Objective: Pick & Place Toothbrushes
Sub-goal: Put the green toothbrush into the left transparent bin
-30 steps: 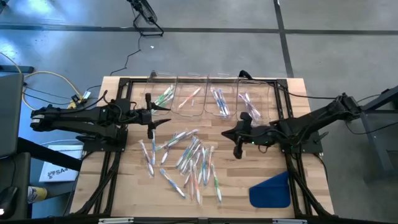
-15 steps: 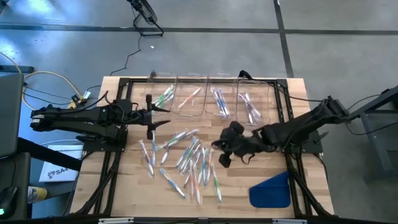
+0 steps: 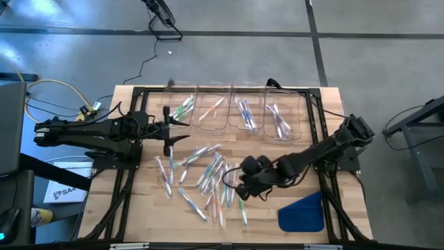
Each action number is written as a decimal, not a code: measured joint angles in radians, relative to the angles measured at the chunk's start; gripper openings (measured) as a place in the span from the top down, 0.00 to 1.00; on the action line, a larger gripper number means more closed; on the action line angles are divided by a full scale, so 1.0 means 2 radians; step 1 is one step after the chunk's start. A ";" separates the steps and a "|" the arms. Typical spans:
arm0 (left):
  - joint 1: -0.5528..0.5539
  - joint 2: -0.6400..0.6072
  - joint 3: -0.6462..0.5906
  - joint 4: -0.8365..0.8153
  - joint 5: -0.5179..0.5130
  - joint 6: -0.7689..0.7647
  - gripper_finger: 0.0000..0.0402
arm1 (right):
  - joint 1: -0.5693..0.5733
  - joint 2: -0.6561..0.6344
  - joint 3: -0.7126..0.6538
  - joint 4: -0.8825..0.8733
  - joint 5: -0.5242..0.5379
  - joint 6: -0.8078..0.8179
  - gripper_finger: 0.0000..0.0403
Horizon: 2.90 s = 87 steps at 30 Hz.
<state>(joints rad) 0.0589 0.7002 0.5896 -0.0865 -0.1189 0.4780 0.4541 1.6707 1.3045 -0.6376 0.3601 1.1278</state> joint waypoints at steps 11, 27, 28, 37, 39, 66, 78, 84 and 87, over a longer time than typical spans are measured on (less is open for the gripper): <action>0.000 0.000 0.000 0.000 0.000 -0.006 0.55 | 0.004 0.069 0.000 0.000 -0.146 0.088 0.99; 0.000 0.000 0.000 -0.027 0.000 -0.021 0.55 | -0.005 0.084 0.000 0.019 -0.168 0.097 0.67; 0.000 0.000 0.000 -0.027 0.000 -0.021 0.55 | -0.005 0.088 0.000 0.020 -0.179 0.105 0.65; 0.000 0.000 0.000 -0.028 0.000 -0.021 0.55 | 0.011 0.142 -0.001 0.073 -0.197 0.161 0.62; 0.000 0.000 0.000 -0.032 0.000 -0.021 0.55 | 0.014 0.153 -0.001 0.083 -0.197 0.179 0.63; 0.000 0.000 0.000 -0.050 0.000 -0.022 0.55 | -0.015 0.181 -0.004 0.032 -0.227 0.186 0.63; 0.000 0.000 0.000 -0.049 0.000 -0.022 0.55 | -0.020 0.180 -0.005 -0.044 -0.221 0.180 0.63; 0.000 0.000 0.000 -0.049 0.000 -0.029 0.55 | -0.027 0.179 -0.004 -0.077 -0.222 0.175 0.63; 0.000 0.000 0.000 -0.049 0.000 -0.030 0.55 | -0.031 0.179 -0.005 -0.083 -0.226 0.158 0.63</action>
<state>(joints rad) 0.0589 0.6998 0.5896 -0.1852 -0.1192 0.4175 0.3911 2.0281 1.2953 -0.8043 -0.0916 1.4441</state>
